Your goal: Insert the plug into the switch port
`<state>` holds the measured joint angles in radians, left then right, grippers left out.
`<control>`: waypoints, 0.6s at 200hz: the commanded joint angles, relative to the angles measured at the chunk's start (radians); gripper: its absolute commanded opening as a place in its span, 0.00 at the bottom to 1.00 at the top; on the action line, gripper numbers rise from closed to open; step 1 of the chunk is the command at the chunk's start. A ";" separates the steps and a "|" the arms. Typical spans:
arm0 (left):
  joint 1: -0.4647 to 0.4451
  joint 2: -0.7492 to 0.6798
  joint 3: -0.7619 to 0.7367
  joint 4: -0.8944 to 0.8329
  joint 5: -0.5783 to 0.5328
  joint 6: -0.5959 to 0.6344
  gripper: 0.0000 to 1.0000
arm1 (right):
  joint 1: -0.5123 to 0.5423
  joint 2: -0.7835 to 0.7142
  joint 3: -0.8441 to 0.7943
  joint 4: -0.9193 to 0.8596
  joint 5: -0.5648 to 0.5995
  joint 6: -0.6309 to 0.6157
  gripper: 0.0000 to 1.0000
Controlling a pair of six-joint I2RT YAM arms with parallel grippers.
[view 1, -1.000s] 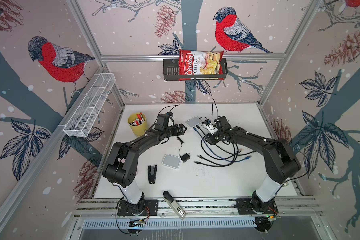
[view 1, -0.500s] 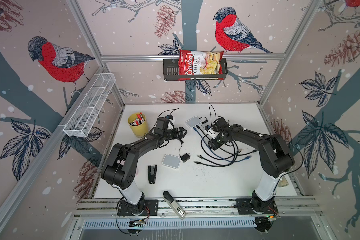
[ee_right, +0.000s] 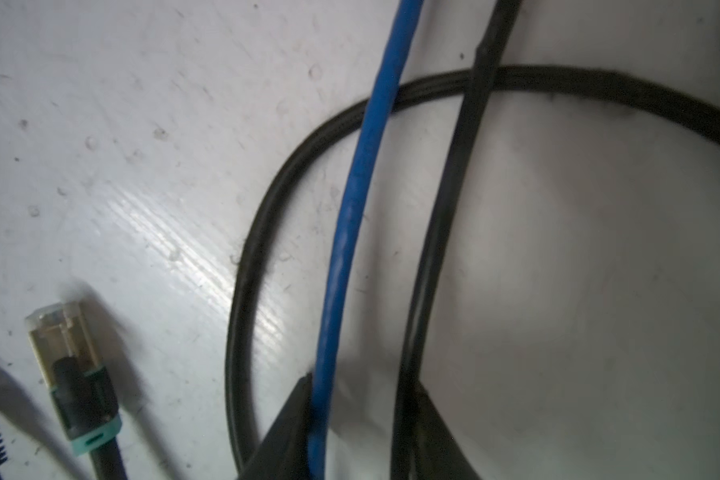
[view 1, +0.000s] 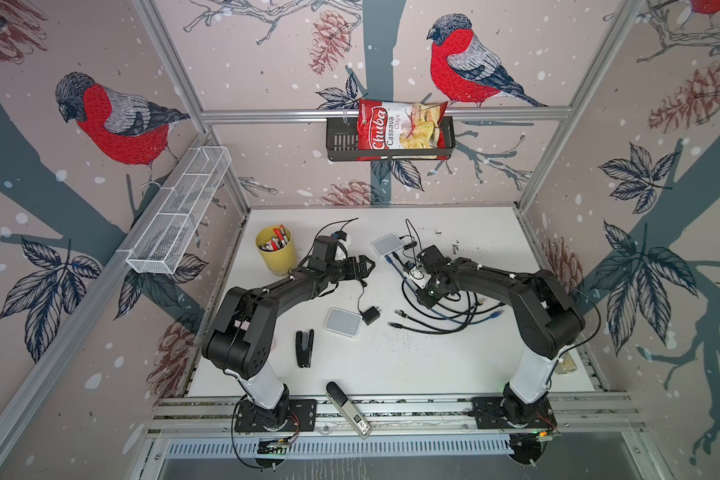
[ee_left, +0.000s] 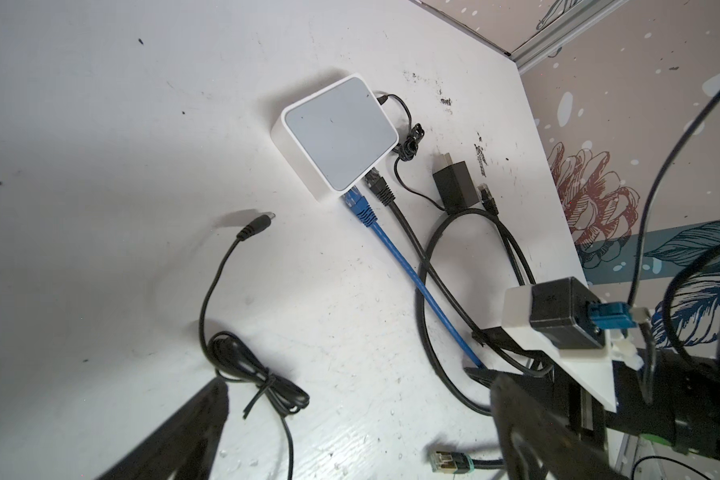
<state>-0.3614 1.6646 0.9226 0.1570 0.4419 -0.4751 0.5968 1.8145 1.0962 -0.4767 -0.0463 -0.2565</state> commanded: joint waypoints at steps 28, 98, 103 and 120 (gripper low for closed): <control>-0.004 0.001 -0.004 0.041 0.006 -0.005 0.97 | 0.029 -0.039 0.022 -0.006 0.087 0.015 0.10; -0.004 0.009 -0.005 0.034 0.002 -0.004 0.97 | 0.034 -0.170 0.059 0.051 0.059 0.060 0.03; -0.004 0.009 -0.005 0.033 0.002 -0.002 0.97 | 0.034 -0.177 0.059 0.059 0.057 0.066 0.04; -0.004 0.011 -0.005 0.029 0.001 -0.003 0.97 | 0.037 -0.190 0.058 0.077 0.046 0.080 0.03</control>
<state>-0.3614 1.6722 0.9176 0.1730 0.4419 -0.4747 0.6277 1.6455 1.1477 -0.4557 0.0189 -0.2085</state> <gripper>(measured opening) 0.969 0.084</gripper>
